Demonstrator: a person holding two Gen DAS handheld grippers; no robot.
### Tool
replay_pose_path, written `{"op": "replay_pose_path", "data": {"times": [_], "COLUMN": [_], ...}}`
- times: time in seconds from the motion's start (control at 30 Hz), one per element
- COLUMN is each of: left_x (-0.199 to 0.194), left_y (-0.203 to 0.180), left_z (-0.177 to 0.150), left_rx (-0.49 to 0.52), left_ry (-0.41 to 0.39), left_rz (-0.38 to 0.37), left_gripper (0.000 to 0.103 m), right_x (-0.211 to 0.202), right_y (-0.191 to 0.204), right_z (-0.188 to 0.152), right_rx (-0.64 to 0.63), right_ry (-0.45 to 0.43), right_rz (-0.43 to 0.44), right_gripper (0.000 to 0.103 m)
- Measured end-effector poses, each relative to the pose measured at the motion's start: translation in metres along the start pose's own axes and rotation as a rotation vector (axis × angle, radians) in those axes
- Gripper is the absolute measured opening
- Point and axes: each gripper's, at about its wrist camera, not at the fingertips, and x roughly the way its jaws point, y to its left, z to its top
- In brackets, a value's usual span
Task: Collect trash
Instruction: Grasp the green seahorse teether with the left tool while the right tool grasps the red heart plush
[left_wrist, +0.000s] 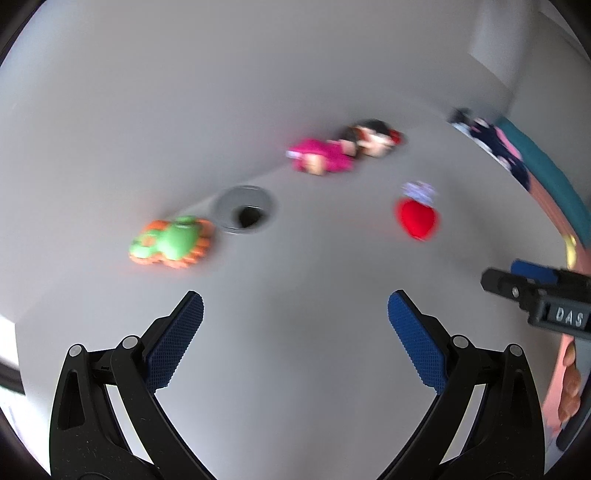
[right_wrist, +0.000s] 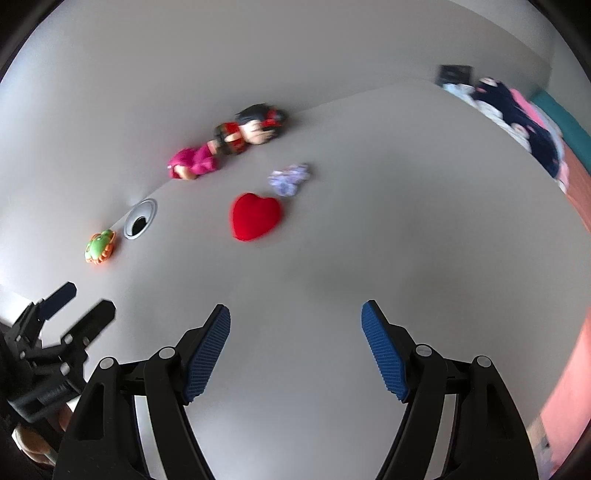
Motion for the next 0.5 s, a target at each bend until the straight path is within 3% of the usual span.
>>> {"op": "replay_pose_path", "data": {"times": [0.27, 0.47, 0.5], "left_x": [0.025, 0.043, 0.045], "left_y": [0.078, 0.109, 0.111], "left_z": [0.025, 0.035, 0.036], "left_rx": [-0.292, -0.438, -0.451], "left_ry": [0.025, 0.073, 0.08], "left_rz": [0.104, 0.174, 0.17], "left_gripper": [0.097, 0.097, 0.097], "right_x": [0.052, 0.082, 0.085], "right_y": [0.039, 0.045, 0.045], "right_z": [0.046, 0.07, 0.071], "right_rx": [-0.101, -0.122, -0.126], "right_ry": [0.039, 0.071, 0.075], "right_rz": [0.003, -0.008, -0.014], "right_gripper": [0.074, 0.074, 0.069]}}
